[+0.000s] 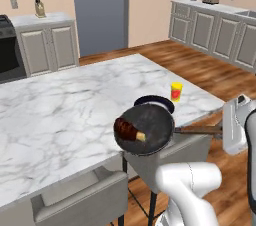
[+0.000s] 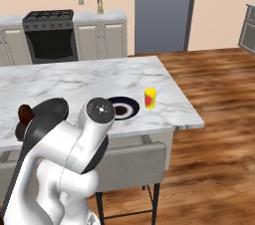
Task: Pick up the pan with the steak in it and place it on the dining table. Then place the steak on the plate.
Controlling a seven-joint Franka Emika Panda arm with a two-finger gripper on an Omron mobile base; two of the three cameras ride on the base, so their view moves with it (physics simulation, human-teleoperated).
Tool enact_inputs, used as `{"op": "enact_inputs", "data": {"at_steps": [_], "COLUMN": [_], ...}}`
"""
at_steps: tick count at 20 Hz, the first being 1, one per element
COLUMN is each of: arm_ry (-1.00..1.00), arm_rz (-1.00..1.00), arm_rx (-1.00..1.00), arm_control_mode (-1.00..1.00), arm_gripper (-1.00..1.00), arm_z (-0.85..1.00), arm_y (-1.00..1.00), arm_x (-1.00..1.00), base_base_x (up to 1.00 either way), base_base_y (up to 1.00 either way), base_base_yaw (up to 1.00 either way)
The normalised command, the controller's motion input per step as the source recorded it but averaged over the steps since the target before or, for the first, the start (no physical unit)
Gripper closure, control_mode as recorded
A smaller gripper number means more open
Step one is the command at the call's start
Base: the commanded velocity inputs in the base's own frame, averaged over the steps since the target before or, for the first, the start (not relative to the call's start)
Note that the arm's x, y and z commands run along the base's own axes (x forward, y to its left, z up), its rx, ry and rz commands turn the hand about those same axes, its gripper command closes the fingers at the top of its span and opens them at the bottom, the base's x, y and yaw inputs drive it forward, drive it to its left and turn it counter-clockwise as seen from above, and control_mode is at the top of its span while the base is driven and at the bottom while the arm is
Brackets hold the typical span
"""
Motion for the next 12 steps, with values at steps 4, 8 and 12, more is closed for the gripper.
{"op": "enact_inputs", "data": {"at_steps": [4, 8, 12], "arm_ry": [0.0, 0.0, 0.0], "arm_rz": [-0.13, -0.03, -0.02], "arm_rx": [0.0, 0.02, 0.09], "arm_control_mode": [-1.0, -1.0, -1.0], "arm_gripper": [1.0, 1.0, 1.0], "arm_z": [-0.18, -0.14, -0.14], "arm_y": [0.37, 0.2, 0.22], "arm_x": [0.87, 0.55, 0.57], "base_base_x": [0.0, 0.0, 0.0], "base_base_y": [0.0, 0.0, 0.0], "base_base_yaw": [0.0, 0.0, 0.0]}}
